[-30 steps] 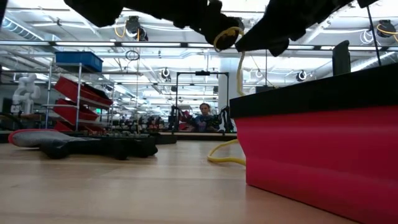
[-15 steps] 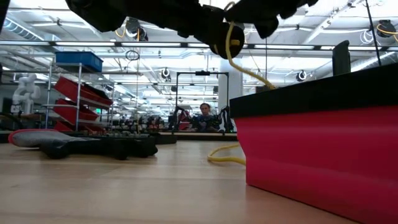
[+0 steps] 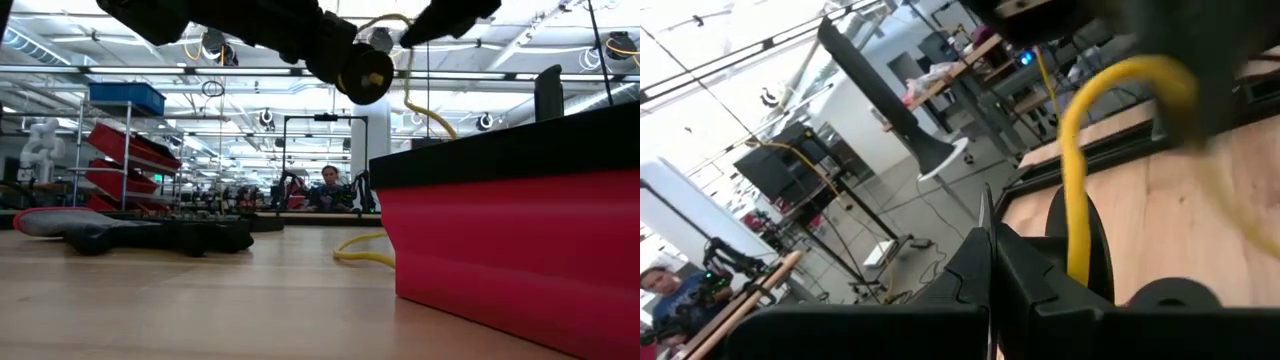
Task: Coil cords
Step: Coil the yellow wire onto the spool
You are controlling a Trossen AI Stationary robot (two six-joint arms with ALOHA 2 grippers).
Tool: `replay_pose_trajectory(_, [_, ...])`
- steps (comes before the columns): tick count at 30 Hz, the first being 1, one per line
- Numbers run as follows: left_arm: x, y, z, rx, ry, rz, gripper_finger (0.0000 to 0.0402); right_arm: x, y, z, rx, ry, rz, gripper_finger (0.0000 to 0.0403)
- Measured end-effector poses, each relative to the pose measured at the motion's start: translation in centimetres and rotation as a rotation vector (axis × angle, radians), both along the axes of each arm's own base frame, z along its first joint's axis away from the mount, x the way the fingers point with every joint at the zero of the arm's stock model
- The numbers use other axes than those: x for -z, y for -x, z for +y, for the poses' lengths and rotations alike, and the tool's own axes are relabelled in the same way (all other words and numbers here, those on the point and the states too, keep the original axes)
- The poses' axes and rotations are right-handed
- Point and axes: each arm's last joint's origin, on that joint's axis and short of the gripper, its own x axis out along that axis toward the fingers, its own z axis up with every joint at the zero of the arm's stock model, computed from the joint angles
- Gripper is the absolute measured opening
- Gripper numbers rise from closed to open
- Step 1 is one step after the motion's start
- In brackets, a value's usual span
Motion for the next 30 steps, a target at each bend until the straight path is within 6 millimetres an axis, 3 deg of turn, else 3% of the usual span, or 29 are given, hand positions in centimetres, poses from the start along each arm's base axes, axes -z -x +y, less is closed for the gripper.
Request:
replay_pose_trajectory(6, [-0.1,0.2,-0.8,0.023,0.005,-0.008,0.0,-0.1,2.2,-1.2,0.144,0.087,0.086,0.0])
replay_pose_trajectory(12, [-1.3,0.5,-1.9,0.092,0.033,-0.131,0.0,0.9,2.4,-2.5,0.226,0.131,0.138,0.0])
replay_pose_trajectory(16, [-1.9,0.5,-1.8,0.142,0.081,-0.221,0.0,1.9,1.7,-3.2,0.222,0.132,0.081,0.0])
replay_pose_trajectory(22, [-2.1,0.1,-0.1,0.153,0.159,-0.288,0.0,2.8,-0.4,-3.2,0.156,0.11,-0.088,0.0])
replay_pose_trajectory(30, [-2.9,0.1,1.8,0.098,0.119,-0.354,0.0,4.2,-2.8,-2.8,0.139,0.104,-0.146,0.0])
